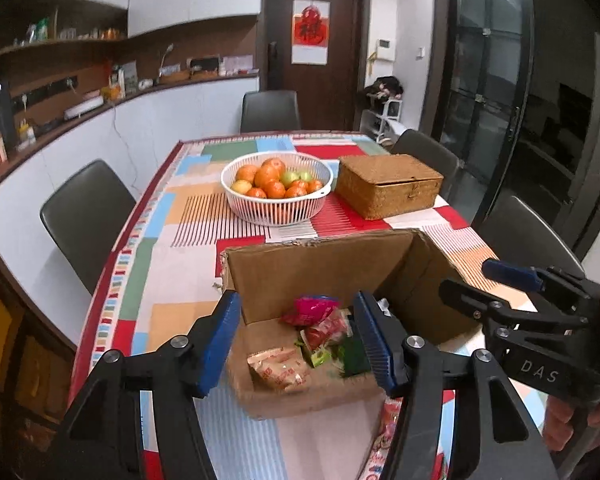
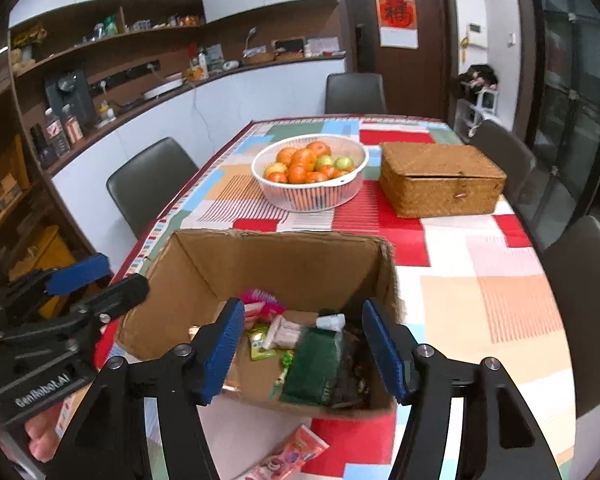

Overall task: Organize snacks
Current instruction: 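Carry the red candy and dark green pack into the box and release both, then grasp the pink Lotso lollipop pack with the left tool while the right tool grasps the green lollipop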

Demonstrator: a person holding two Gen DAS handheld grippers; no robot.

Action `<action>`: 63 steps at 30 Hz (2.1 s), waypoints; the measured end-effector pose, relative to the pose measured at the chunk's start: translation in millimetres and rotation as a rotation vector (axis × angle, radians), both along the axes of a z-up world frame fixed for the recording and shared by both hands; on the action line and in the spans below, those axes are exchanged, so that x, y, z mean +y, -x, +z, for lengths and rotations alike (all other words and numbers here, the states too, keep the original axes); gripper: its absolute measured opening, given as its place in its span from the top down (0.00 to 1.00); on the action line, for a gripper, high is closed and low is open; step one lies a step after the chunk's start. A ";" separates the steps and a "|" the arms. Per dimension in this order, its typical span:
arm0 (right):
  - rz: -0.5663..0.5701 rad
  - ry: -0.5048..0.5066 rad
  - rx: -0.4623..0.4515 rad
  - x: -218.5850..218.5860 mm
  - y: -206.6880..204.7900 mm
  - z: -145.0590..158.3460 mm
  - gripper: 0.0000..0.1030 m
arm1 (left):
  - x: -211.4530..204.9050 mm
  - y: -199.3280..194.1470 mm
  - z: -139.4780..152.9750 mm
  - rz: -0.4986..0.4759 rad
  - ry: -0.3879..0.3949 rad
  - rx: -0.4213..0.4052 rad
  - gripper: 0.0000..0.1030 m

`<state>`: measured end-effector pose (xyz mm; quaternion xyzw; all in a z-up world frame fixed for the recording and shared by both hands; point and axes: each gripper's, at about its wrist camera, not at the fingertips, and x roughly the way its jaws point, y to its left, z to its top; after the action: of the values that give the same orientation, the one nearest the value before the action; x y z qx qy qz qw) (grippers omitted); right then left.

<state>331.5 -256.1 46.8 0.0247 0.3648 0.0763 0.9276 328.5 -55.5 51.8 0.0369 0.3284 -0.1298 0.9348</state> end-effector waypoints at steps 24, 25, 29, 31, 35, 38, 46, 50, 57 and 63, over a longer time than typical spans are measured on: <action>0.012 0.050 0.012 -2.5 162.1 -37.2 0.40 | -12.4 138.5 -51.0 -0.133 -0.075 0.042 0.43; 0.019 0.048 0.038 -2.1 165.8 -44.5 0.40 | -13.8 139.5 -56.1 -0.140 -0.081 0.056 0.43; 0.029 0.039 0.111 -3.4 174.8 -67.4 0.40 | -16.3 144.1 -78.5 -0.171 -0.093 0.119 0.43; 0.034 0.023 0.162 -3.8 177.8 -81.5 0.40 | -18.0 146.3 -87.2 -0.181 -0.107 0.137 0.43; 0.034 0.008 0.241 -2.7 182.0 -105.1 0.43 | -21.5 148.3 -106.4 -0.202 -0.127 0.190 0.43; 0.035 -0.020 0.310 -5.0 185.0 -123.3 0.48 | -23.2 151.5 -119.5 -0.211 -0.128 0.228 0.43; 0.062 -0.046 0.404 -2.4 187.1 -153.1 0.59 | -23.3 150.6 -144.6 -0.207 -0.132 0.306 0.43; 0.062 -0.037 0.410 -1.5 184.2 -158.2 0.60 | -24.3 146.0 -151.4 -0.210 -0.124 0.326 0.43; 0.063 -0.020 0.413 -1.1 178.2 -163.7 0.69 | -30.0 134.9 -156.7 -0.233 -0.107 0.346 0.43; 0.063 -0.022 0.420 -2.8 176.9 -167.8 0.74 | -36.3 128.9 -161.8 -0.248 -0.108 0.356 0.43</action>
<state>154.6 -259.0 -121.0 0.0386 0.5500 0.1024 0.8280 199.6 -91.8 -110.0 0.1036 0.4878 -0.2303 0.8356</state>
